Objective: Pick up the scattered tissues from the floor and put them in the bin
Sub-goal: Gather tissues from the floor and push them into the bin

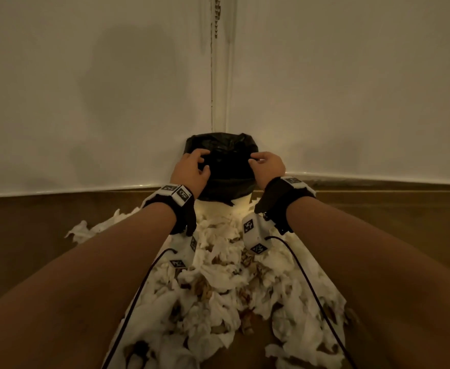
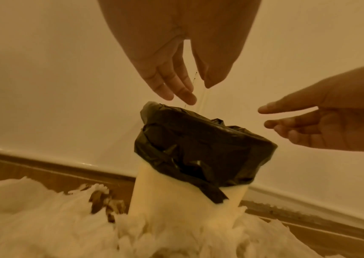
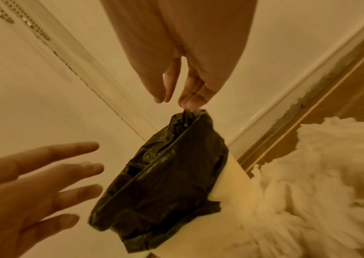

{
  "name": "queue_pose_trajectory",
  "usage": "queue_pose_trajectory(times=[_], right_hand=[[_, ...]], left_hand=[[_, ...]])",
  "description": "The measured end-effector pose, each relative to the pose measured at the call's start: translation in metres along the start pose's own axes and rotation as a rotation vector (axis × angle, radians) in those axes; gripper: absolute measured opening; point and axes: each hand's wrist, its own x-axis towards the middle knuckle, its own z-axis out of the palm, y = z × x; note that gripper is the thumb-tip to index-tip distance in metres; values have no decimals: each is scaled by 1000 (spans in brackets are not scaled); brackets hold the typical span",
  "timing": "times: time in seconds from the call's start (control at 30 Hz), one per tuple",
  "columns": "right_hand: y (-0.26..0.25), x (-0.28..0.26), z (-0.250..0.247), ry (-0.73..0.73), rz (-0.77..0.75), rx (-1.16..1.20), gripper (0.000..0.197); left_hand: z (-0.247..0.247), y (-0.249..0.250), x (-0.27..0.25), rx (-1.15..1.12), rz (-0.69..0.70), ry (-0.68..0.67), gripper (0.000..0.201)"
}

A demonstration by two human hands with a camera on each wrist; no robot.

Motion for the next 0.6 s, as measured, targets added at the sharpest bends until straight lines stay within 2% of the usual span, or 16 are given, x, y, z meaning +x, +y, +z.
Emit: queue_pose_trajectory(times=[0.13,0.3,0.43,0.53,0.6], right_hand=[[19,-34,-20,15,47,46,20],[59,-94,-31,-40,121,-42,18],[88,-140,-31,-213,191,-194,21],[101,-166,-25,-410,154,-451,24],[112,-180,-19,-486,158,-561,25]], left_hand=[[3,5,-40,-31,9,-35,33],[25,7,-102,-13,-97,-197,27],[47,6,-150,115,-159,-464,22],[66,1,-179,293,-84,-610,25],[78,-5,-193,433,-28,-699,29]])
